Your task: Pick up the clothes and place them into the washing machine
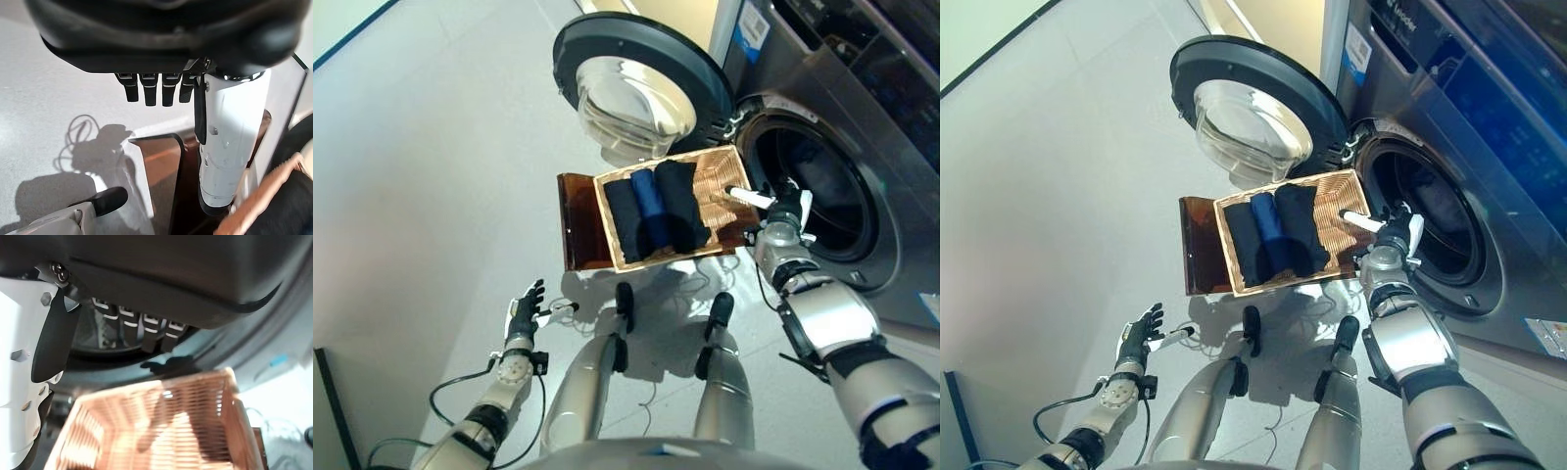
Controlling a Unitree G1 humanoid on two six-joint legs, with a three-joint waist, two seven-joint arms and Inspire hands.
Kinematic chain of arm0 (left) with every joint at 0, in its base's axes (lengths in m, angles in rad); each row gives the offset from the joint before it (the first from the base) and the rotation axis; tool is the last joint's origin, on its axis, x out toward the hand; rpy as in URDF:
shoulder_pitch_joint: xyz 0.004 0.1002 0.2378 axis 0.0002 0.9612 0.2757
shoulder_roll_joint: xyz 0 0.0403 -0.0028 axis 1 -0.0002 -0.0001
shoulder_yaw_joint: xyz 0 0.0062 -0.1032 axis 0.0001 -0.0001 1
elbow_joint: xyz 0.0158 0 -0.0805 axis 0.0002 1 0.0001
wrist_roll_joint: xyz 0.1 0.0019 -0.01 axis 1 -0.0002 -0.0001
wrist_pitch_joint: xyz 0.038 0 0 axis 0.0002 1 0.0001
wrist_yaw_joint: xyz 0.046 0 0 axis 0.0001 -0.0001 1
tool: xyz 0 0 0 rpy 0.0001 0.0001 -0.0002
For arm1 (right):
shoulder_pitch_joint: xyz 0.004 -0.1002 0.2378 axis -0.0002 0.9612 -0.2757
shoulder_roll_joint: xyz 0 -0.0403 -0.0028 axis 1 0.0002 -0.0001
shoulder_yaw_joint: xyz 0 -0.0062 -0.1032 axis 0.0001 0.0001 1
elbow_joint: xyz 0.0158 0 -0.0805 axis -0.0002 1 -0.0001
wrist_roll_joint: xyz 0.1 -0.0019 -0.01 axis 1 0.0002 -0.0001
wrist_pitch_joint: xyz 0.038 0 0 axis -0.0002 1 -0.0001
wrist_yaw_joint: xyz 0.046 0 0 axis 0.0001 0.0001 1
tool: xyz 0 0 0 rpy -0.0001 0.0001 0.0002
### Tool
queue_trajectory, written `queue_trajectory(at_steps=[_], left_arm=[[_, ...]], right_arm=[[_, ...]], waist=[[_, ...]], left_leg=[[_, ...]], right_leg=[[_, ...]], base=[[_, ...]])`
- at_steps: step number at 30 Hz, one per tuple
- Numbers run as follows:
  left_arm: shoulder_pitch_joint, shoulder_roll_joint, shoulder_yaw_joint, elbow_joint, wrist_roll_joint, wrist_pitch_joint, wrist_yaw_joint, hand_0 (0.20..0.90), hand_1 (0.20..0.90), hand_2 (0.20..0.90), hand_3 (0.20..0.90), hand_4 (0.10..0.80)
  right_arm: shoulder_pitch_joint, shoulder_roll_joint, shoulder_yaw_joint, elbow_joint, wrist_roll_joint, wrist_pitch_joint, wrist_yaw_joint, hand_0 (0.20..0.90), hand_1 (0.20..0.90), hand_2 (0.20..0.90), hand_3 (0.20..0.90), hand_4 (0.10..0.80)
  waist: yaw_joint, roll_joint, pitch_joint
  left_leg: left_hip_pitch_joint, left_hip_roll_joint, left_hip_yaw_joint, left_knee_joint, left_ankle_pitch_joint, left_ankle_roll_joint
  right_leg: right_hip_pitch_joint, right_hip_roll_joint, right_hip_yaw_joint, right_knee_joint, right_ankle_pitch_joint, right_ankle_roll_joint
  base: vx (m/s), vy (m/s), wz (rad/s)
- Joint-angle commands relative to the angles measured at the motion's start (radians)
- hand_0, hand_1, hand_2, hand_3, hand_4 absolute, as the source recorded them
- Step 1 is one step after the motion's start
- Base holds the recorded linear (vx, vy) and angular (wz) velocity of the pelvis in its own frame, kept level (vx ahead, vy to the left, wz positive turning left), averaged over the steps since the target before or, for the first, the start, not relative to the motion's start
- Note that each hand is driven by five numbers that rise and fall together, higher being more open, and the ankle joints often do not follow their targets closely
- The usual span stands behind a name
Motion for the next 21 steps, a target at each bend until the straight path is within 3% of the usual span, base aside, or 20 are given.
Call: queue_trajectory(at_steps=[1,11,21], left_arm=[[-0.008,0.053,0.049,-0.022,-0.003,-0.040,0.037,0.900,0.900,0.900,0.900,0.800],[-0.008,0.092,0.037,-0.174,0.050,-0.046,0.071,0.900,0.900,0.900,0.900,0.800],[-0.032,0.092,0.035,-0.213,0.051,-0.051,0.111,0.900,0.900,0.900,0.900,0.800]], right_arm=[[-0.125,-0.053,0.070,-0.012,-0.100,-0.025,-0.030,0.900,0.900,0.900,0.900,0.800],[-0.184,-0.054,0.103,0.031,-0.145,-0.005,-0.080,0.900,0.900,0.900,0.900,0.800],[-0.219,-0.067,0.110,0.041,-0.142,-0.002,-0.108,0.900,0.900,0.900,0.900,0.800]], waist=[[0.049,-0.009,0.050],[0.082,-0.032,0.091],[0.106,-0.024,0.115]], left_leg=[[-0.039,0.036,-0.052,0.008,-0.068,-0.101],[-0.106,0.041,-0.071,0.068,-0.090,-0.099],[-0.156,0.030,-0.080,0.087,-0.099,-0.097]], right_leg=[[0.059,0.009,-0.035,0.036,-0.132,-0.029],[0.044,0.003,-0.067,0.058,-0.149,-0.034],[0.032,-0.007,-0.080,0.054,-0.153,-0.033]], base=[[-0.017,-0.024,0.07],[0.015,0.013,0.12],[0.037,0.021,0.11]])
